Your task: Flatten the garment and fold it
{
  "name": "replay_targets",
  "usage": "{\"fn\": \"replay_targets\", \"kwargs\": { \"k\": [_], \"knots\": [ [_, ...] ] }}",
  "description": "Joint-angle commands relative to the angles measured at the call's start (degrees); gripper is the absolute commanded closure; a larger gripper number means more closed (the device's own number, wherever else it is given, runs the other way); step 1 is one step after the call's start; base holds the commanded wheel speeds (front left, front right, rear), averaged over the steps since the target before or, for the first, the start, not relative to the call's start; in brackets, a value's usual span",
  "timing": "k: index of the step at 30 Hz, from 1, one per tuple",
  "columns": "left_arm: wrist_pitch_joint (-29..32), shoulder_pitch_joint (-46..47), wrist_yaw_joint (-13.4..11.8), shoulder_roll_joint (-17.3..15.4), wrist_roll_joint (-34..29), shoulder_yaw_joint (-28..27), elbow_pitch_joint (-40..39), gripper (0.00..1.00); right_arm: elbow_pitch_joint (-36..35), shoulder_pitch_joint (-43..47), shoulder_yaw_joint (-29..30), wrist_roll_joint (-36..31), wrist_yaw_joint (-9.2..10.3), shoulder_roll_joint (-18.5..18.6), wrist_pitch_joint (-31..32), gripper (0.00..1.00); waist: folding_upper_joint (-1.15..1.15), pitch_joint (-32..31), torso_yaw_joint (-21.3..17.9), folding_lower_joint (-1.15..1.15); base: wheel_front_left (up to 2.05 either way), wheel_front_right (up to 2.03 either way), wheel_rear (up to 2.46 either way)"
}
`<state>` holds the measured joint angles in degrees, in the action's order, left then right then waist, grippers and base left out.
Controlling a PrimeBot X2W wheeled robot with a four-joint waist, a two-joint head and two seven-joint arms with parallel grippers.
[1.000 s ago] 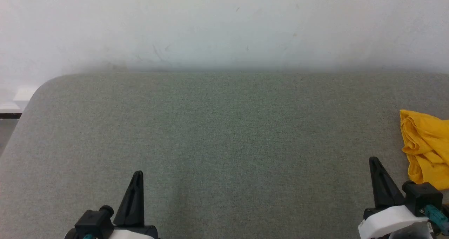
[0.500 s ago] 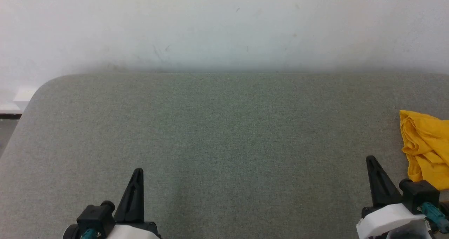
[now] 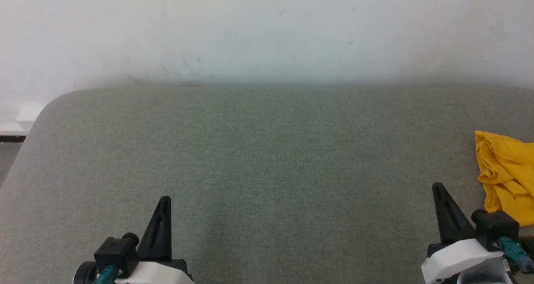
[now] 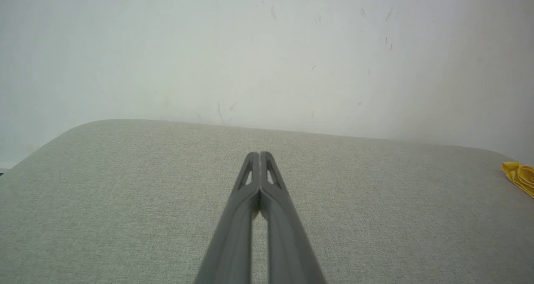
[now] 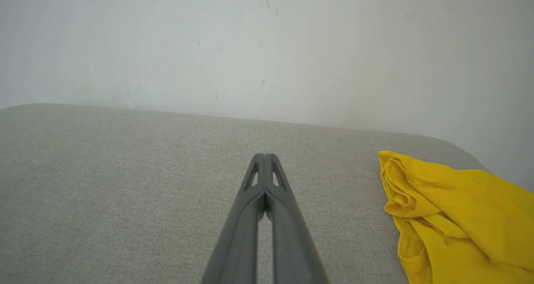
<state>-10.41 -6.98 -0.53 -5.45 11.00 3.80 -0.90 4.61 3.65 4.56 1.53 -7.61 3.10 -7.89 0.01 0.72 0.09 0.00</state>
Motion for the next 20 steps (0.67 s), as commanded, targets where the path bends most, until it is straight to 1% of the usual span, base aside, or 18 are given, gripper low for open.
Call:
{"fn": "replay_targets", "kwargs": {
  "k": [1,20],
  "knots": [
    [0.46,0.92,0.16,0.29,-0.61,-0.38,0.15,1.0,-0.34,-0.83,-0.28,-0.28,0.04,-0.07,0.33,1.0,-0.01,-0.01,0.0,0.0,0.0,0.0,0.0],
    [2.68,2.27,0.25,0.8,-2.93,-1.14,0.31,1.0,-1.3,-1.46,-1.24,-0.56,0.06,-0.11,2.02,1.0,-0.01,-0.17,-0.02,0.0,0.0,0.0,0.0]
  ]
}}
